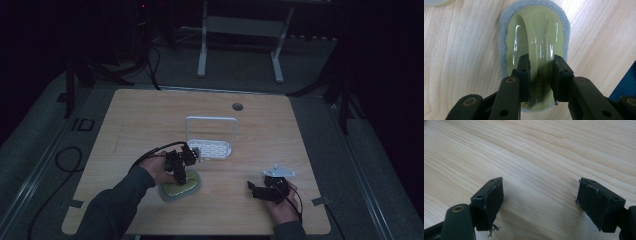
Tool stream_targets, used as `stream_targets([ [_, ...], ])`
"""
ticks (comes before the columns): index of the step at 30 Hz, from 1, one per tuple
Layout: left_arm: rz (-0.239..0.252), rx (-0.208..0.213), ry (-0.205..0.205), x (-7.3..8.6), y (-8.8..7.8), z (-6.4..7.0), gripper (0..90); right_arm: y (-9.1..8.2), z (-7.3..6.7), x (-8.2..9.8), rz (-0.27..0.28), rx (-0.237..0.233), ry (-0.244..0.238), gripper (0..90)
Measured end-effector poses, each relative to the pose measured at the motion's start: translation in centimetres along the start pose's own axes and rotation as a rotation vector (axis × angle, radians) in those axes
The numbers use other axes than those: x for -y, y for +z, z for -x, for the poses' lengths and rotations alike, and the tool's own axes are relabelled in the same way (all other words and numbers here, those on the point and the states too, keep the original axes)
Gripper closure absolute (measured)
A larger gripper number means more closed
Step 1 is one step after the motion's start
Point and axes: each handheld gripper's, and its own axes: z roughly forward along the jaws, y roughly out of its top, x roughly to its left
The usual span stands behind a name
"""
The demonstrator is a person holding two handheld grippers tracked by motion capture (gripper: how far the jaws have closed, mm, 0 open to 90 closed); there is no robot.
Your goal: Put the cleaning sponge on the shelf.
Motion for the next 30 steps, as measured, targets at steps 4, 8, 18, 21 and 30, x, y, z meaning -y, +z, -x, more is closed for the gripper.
stream_targets([
  [4, -0.008, -0.016, 0.025, -0.1, -0.1, 0.3, 71.6, 0.0, 0.0, 0.0, -0.001, -0.001, 0.002, 20.8],
  [8, -0.006, -0.026, 0.044, -0.2, -0.2, 0.4, 71.6, 0.0, 0.0, 0.0, -0.001, -0.001, 0.002, 20.8],
  [18, 0.042, -0.078, 0.133, 0.0, -0.5, 0.9, 71.7, 0.0, 0.0, 0.0, -0.001, -0.001, 0.004, 20.8],
  [21, 0.047, -0.083, 0.143, -0.1, -0.6, 0.9, 71.6, 0.0, 0.0, 0.0, -0.001, -0.001, 0.004, 20.8],
  [30, 0.083, -0.118, 0.211, -0.6, -1.4, 1.1, 71.6, 0.0, 0.0, 0.0, -0.002, -0.001, 0.005, 20.8],
])
